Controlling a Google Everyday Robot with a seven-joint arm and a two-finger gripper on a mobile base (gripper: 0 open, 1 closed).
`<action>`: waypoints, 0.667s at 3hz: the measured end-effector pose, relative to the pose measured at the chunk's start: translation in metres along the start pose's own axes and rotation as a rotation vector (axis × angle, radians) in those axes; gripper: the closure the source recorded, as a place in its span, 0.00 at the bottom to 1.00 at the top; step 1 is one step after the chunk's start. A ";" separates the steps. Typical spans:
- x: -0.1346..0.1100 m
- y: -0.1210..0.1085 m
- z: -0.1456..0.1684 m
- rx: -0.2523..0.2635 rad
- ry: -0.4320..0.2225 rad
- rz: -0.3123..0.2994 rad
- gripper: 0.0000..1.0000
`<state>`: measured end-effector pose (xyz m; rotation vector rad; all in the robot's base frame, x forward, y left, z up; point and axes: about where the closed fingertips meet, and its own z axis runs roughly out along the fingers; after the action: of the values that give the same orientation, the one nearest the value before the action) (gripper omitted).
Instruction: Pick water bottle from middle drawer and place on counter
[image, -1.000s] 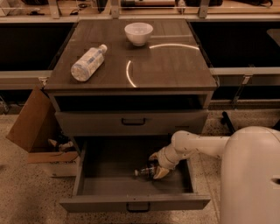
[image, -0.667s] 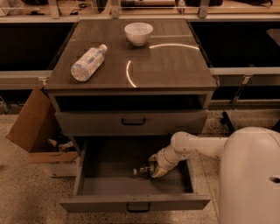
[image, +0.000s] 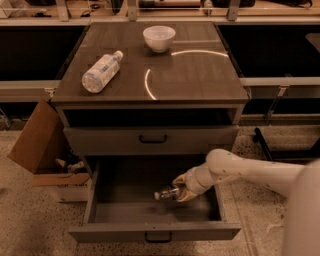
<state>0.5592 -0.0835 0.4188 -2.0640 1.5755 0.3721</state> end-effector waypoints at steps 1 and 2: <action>-0.007 0.005 -0.079 0.112 -0.037 -0.046 1.00; -0.002 0.007 -0.145 0.199 -0.067 -0.067 1.00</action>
Offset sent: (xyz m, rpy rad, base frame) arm -0.0255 -0.1485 0.2006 0.1895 -0.2989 -0.0585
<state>0.5388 -0.1632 0.5382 -1.9260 1.4388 0.2467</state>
